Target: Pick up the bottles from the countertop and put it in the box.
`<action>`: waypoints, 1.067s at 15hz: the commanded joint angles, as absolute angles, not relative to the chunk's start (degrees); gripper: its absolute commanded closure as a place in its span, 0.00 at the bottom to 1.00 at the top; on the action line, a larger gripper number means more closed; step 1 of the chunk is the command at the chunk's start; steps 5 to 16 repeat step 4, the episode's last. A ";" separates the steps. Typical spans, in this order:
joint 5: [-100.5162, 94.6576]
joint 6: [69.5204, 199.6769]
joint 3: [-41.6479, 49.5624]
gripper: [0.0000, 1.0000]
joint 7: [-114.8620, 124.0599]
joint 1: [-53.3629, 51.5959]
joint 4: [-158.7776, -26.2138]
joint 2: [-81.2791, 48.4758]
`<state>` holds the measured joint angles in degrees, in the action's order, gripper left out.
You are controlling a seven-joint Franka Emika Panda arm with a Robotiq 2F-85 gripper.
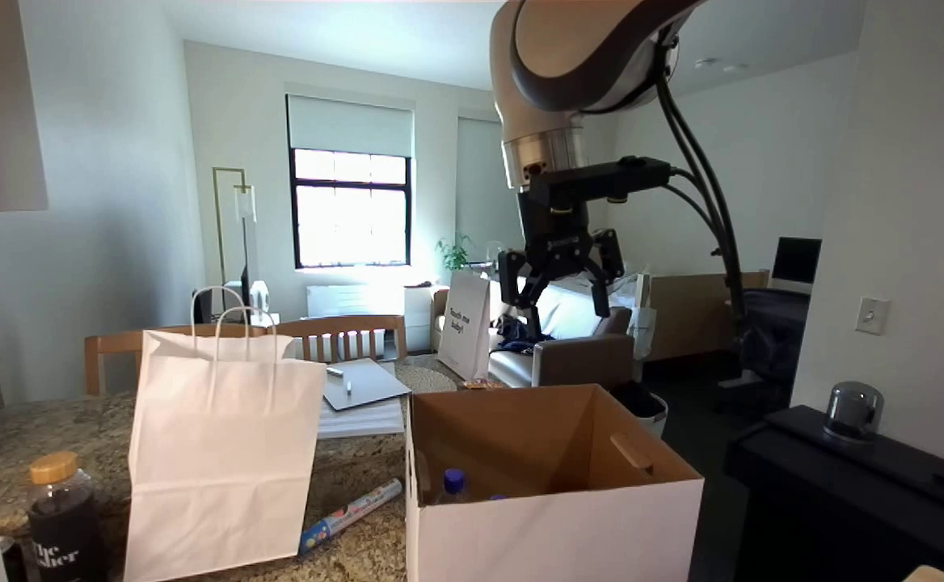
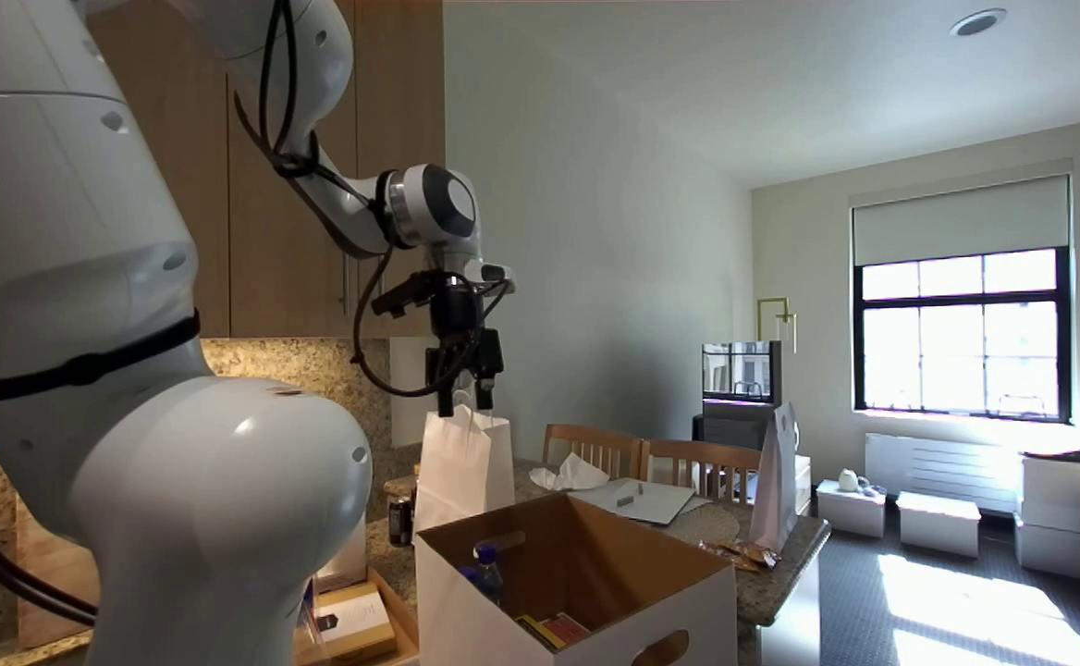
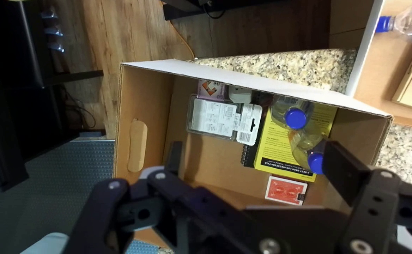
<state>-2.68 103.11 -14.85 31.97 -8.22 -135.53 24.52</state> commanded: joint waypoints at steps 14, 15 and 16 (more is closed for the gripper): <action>-2.93 103.03 -15.37 0.00 31.73 -7.62 -135.62 25.10; -2.93 103.03 -15.37 0.00 31.73 -7.62 -135.62 25.10; -2.93 103.03 -15.37 0.00 31.73 -7.62 -135.62 25.10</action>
